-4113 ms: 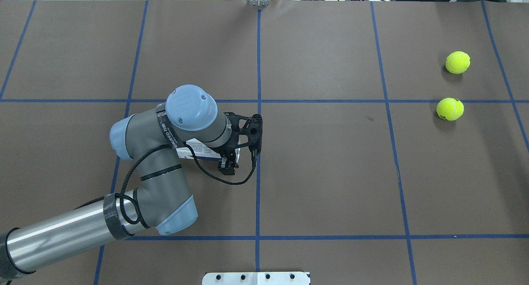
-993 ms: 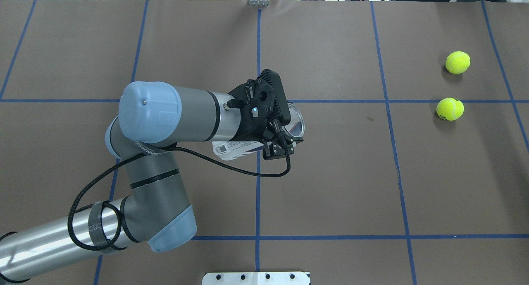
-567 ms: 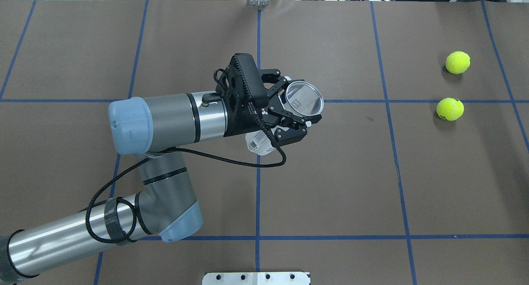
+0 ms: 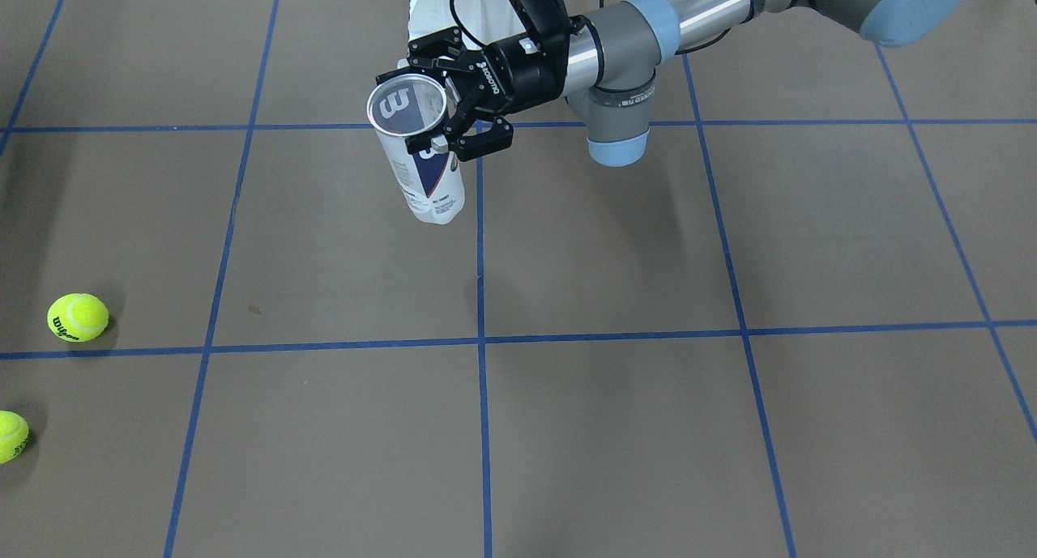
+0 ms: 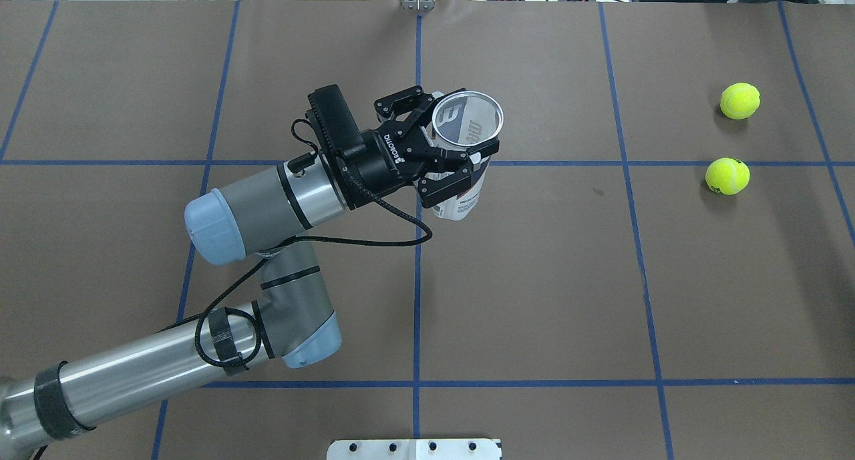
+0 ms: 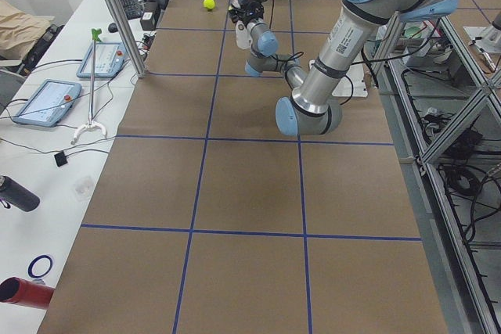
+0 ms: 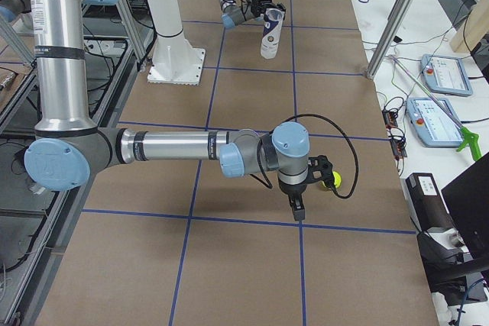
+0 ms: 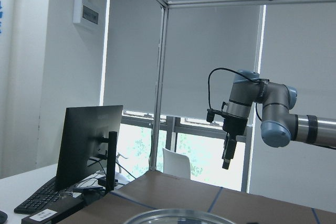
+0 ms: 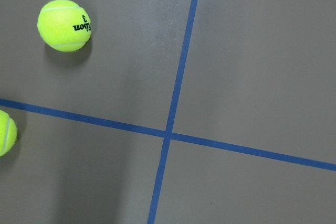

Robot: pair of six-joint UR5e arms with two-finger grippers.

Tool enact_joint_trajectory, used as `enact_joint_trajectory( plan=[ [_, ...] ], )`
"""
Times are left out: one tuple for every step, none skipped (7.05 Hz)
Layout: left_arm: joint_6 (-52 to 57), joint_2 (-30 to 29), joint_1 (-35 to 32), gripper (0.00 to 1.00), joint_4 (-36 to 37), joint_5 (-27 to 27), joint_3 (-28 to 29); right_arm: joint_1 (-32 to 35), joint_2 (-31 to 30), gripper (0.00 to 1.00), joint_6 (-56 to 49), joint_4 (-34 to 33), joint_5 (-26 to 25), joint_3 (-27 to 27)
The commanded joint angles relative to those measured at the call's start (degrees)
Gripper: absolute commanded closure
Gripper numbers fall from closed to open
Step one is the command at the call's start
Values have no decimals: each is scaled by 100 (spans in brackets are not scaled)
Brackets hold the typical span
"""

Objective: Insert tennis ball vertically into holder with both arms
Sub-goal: 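Lift and rotate the can upright with the left gripper, open end up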

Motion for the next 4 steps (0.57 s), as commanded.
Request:
enact_joint_trajectory(
  plan=[
    [16, 2, -4, 41, -432, 128, 672, 0, 1, 0, -4, 0, 0, 1],
    [42, 19, -4, 39, -511, 128, 840, 0, 1, 0, -4, 0, 0, 1],
    [42, 28, 5, 36, -547, 120, 955, 0, 1, 0, 5, 0, 0, 1],
    [42, 37, 31, 34, -564, 119, 1043, 0, 1, 0, -4, 0, 0, -17]
  ],
)
